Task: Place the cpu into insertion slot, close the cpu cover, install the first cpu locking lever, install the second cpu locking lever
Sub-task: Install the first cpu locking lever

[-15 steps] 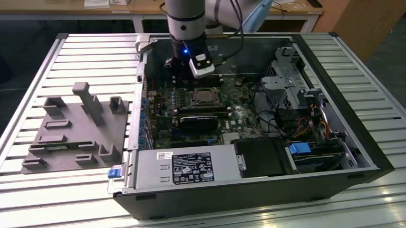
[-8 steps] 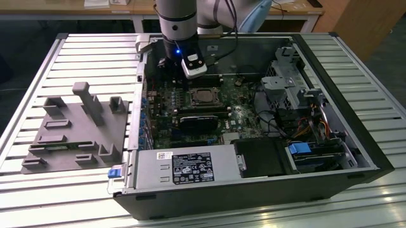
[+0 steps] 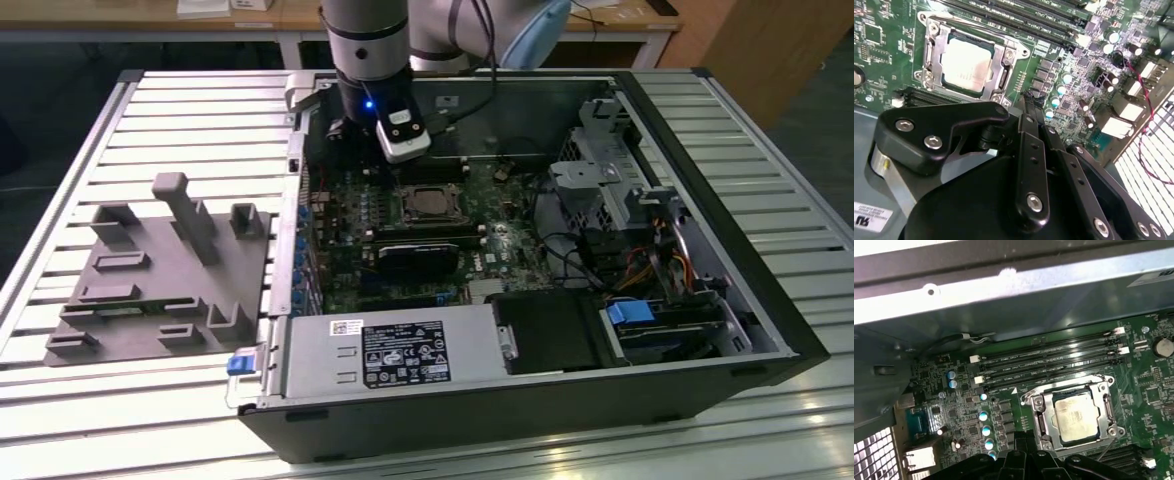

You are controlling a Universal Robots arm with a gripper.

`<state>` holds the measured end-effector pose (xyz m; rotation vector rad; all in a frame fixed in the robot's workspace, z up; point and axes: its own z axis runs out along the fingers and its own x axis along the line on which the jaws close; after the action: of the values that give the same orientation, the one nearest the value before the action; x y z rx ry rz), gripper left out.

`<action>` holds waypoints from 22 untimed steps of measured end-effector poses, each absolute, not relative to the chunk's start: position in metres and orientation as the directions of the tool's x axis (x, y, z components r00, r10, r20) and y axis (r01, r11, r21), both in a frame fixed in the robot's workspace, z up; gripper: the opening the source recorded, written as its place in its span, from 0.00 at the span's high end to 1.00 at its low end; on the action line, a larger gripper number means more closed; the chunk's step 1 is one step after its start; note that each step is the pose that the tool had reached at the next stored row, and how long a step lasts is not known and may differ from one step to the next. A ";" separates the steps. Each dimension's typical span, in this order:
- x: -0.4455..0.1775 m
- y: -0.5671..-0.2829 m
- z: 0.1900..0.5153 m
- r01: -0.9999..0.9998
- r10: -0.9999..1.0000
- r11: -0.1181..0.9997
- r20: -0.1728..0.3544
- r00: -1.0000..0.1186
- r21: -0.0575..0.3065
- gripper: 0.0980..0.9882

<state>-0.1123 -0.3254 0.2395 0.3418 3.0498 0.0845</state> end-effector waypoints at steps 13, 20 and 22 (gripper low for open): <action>-0.113 -0.325 0.248 0.216 0.221 0.974 -0.067 -0.973 0.073 1.00; -0.118 -0.325 0.248 0.199 0.206 0.975 -0.061 -0.977 0.102 1.00; -0.119 -0.325 0.248 0.199 0.206 0.973 -0.058 -0.977 0.115 1.00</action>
<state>-0.1187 -0.3254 0.2480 0.3135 3.0513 0.1674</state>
